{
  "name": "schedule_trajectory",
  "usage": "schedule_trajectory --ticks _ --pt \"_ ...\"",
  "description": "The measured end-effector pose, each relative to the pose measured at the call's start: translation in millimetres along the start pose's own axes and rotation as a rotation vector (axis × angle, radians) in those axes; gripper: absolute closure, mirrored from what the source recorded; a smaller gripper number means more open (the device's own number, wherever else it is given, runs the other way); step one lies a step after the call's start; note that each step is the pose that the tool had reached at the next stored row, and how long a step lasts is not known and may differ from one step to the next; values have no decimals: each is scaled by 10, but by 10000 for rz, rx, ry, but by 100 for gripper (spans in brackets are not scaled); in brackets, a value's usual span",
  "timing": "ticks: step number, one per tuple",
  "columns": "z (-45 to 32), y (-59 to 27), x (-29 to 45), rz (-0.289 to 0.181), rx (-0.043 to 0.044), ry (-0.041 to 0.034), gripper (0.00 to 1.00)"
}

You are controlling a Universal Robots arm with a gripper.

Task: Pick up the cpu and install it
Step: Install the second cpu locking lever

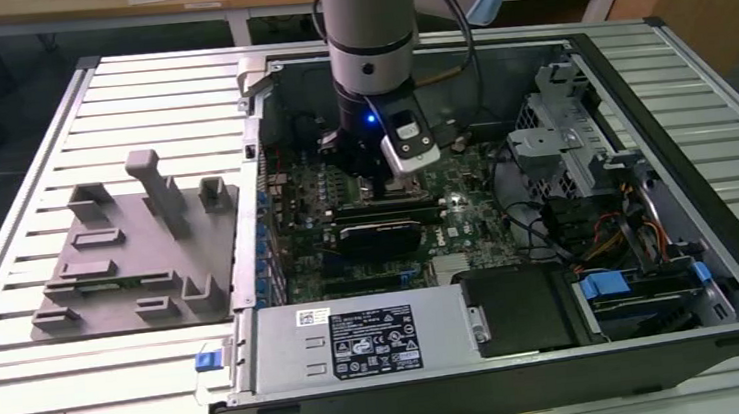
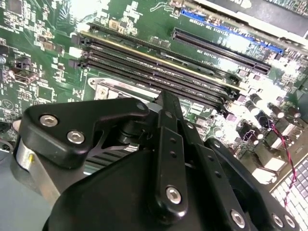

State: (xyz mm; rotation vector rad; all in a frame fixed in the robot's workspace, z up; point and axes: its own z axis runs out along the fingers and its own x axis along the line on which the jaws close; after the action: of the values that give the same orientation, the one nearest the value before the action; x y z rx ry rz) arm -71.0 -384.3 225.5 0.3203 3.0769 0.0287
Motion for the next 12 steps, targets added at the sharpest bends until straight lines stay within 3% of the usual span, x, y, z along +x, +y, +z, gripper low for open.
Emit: schedule_trajectory --ticks 10,12 --pt "29 -79 -15 33 -570 361 89" --pt "40 -94 -17 14 -636 387 89"
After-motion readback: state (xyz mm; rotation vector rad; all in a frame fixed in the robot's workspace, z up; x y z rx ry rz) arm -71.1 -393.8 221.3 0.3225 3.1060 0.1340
